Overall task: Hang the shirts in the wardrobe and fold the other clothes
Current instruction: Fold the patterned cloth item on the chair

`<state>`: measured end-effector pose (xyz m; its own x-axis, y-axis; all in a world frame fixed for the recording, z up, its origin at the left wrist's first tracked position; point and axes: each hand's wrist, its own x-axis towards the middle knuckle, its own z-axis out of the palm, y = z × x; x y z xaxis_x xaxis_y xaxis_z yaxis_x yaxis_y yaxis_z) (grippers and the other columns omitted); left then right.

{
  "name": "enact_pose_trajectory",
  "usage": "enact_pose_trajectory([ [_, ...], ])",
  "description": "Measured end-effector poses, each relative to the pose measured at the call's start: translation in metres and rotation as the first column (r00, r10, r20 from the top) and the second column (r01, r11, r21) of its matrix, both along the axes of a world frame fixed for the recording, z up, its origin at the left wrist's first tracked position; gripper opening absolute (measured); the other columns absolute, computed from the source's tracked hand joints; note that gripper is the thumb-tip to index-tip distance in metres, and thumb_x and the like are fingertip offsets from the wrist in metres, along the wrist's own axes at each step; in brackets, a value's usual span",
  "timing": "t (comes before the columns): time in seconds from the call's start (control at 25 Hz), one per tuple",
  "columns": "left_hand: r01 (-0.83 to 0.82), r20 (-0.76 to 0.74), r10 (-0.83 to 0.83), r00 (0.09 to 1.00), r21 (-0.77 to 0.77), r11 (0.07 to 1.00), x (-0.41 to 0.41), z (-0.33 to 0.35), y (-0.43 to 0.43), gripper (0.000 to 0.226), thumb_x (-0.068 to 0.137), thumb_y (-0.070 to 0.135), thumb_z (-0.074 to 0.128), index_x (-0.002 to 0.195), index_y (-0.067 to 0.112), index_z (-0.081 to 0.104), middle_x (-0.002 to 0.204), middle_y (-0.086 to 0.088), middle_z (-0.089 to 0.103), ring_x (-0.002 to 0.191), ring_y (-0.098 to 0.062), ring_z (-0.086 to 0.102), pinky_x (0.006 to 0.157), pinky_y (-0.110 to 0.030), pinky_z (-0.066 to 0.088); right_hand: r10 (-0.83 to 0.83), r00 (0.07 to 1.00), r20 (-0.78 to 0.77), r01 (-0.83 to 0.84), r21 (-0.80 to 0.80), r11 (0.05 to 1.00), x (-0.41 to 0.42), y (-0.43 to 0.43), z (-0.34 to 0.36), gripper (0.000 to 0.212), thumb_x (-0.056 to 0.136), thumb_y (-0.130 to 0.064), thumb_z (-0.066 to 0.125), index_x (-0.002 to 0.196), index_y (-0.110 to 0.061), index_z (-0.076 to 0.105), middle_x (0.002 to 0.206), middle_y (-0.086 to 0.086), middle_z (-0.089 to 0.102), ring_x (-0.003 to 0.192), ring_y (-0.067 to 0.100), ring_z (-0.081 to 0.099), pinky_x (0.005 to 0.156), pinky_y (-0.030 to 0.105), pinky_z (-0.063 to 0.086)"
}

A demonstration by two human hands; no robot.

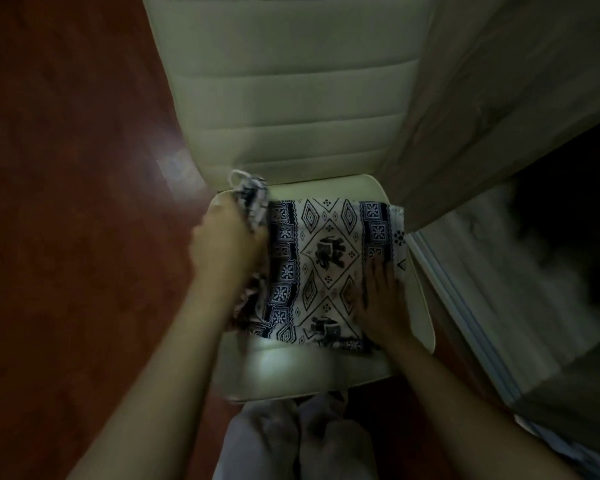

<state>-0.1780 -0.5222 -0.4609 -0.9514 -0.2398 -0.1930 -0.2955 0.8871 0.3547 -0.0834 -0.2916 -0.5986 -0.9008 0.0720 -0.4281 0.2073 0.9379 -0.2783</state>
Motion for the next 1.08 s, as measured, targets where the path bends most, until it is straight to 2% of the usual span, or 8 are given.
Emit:
enact_pose_trajectory([
  [0.12,0.192,-0.01,-0.193,0.981,-0.029,0.981,0.015,-0.042,0.069,0.045,0.092,0.023,0.038,0.131,0.003,0.037,0.121,-0.019,0.054,0.098,-0.034,0.058,0.069,-0.038,0.045,0.065,0.992,0.107,-0.066,0.007,0.998,0.0,0.007,-0.004,0.09,0.068,-0.08,-0.018,0.137,-0.023,-0.027,0.148,-0.002,-0.032,0.132,0.012,-0.032,0.113,0.042,-0.014],
  [0.28,0.283,0.228,-0.306,0.924,0.13,0.95,0.037,-0.087,0.094,0.066,0.092,0.037,0.048,0.141,-0.001,0.026,0.136,-0.019,0.043,0.119,-0.033,0.046,0.093,-0.04,0.043,0.05,0.99,0.13,-0.053,0.024,0.998,-0.001,0.002,-0.008,0.076,0.084,-0.071,0.002,0.135,-0.024,-0.031,0.143,-0.005,-0.037,0.132,0.011,-0.033,0.111,0.041,-0.017],
  [0.4,0.48,-0.086,-0.48,0.873,-0.015,0.877,0.032,-0.095,0.071,0.059,0.094,0.047,0.039,0.137,0.007,0.042,0.141,-0.011,0.044,0.122,-0.028,0.047,0.091,-0.039,0.046,0.046,0.991,0.125,-0.052,0.04,0.998,-0.001,0.001,-0.012,0.081,0.076,-0.076,-0.006,0.133,-0.025,-0.032,0.142,-0.005,-0.038,0.132,0.01,-0.033,0.109,0.04,-0.019],
  [0.56,0.641,0.12,-0.632,0.765,-0.058,0.765,0.027,-0.122,0.045,0.072,0.094,0.06,0.011,0.149,0.02,-0.011,0.156,0.0,-0.019,0.144,-0.019,-0.015,0.117,-0.051,0.0,0.035,0.992,0.123,-0.04,0.039,0.998,-0.002,0.0,-0.013,0.079,0.076,-0.072,-0.004,0.134,-0.026,-0.033,0.142,-0.005,-0.039,0.131,0.01,-0.035,0.107,0.038,-0.022],
  [0.68,0.651,0.228,-0.62,0.75,-0.093,0.753,0.035,-0.145,0.045,0.074,0.09,0.064,0.001,0.143,0.02,-0.026,0.151,0.002,-0.031,0.139,-0.015,-0.028,0.116,-0.051,-0.004,0.036,0.992,0.119,-0.043,0.055,0.998,-0.001,-0.001,-0.015,0.079,0.076,-0.071,-0.006,0.134,-0.025,-0.033,0.143,-0.004,-0.039,0.131,0.012,-0.035,0.107,0.039,-0.022],
  [0.92,0.645,0.114,-0.64,0.76,-0.022,0.763,0.023,-0.121,0.035,0.072,0.091,0.064,0.01,0.149,0.025,-0.009,0.157,0.002,-0.013,0.144,-0.017,-0.013,0.116,-0.054,-0.002,-0.003,0.995,0.096,-0.002,0.05,0.999,-0.007,-0.01,-0.002,0.076,0.091,-0.061,0.013,0.147,-0.017,-0.014,0.155,0.003,-0.023,0.142,0.02,-0.023,0.111,0.041,-0.018],
  [1.0,0.414,-0.081,-0.418,0.905,-0.06,0.908,0.017,-0.113,0.015,0.066,0.094,0.056,0.027,0.148,0.02,0.017,0.155,-0.006,0.02,0.142,-0.028,0.021,0.109,-0.054,0.025,-0.041,0.986,-0.161,0.024,-0.108,0.994,-0.014,-0.022,0.011,0.069,0.092,-0.053,0.014,0.15,-0.016,0.005,0.158,0.001,-0.003,0.145,0.017,-0.007,0.116,0.04,-0.008],
  [1.08,0.049,-0.032,-0.049,0.998,0.025,0.998,0.01,-0.114,-0.008,0.062,0.09,0.055,0.04,0.136,0.013,0.033,0.134,-0.014,0.043,0.119,-0.033,0.046,0.09,-0.049,0.043,-0.04,0.963,-0.268,-0.055,-0.338,0.94,-0.025,-0.036,0.024,0.06,0.095,-0.044,0.023,0.149,-0.017,0.017,0.157,0.001,0.014,0.143,0.013,0.01,0.118,0.035,0.01],
])
